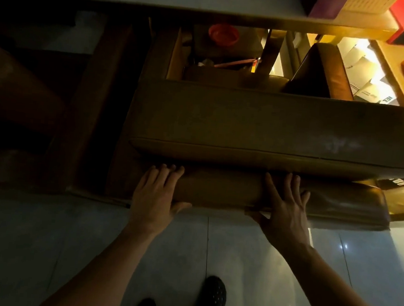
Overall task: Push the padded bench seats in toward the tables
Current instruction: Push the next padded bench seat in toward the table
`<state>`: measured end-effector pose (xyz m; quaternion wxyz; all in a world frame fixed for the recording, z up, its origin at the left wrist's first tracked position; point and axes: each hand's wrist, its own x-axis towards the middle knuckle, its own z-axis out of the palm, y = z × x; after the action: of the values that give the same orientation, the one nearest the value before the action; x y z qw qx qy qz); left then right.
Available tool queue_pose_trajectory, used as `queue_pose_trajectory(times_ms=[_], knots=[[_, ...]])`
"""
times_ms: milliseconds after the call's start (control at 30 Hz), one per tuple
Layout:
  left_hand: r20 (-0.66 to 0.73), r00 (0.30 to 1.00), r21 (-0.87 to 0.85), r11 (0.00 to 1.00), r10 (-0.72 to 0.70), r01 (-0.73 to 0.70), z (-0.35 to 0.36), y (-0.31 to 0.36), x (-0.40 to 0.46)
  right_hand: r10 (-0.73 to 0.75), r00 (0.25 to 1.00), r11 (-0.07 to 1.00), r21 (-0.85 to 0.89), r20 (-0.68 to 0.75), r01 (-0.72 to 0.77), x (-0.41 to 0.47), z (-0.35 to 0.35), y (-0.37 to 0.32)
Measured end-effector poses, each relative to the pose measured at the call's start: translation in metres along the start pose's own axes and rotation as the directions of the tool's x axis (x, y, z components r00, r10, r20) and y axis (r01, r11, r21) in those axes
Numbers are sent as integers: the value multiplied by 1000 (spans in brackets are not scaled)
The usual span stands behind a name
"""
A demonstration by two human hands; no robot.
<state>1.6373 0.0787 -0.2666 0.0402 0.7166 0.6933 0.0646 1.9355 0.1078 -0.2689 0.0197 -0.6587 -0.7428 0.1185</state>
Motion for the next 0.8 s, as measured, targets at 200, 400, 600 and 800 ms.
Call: queue_pose_trajectory(times_ms=[200,400,600,800], knots=[[38,999,27,999,-26,25,-4,9,-26,-34,999,999,1,21,34,-18,-3,5],[3,1000,31,999,17,-17,-2,4,-23,-27,996,999,-19,83,29,-13,-4,8],[-52,997,-2,998,55,-56,5,-2,-23,-21,997,1000,18,71,20,-12,-3,7],[-54,998,8,1000,29,-29,2,-4,-4,-23,997,999,-43,68,26,9,-5,2]])
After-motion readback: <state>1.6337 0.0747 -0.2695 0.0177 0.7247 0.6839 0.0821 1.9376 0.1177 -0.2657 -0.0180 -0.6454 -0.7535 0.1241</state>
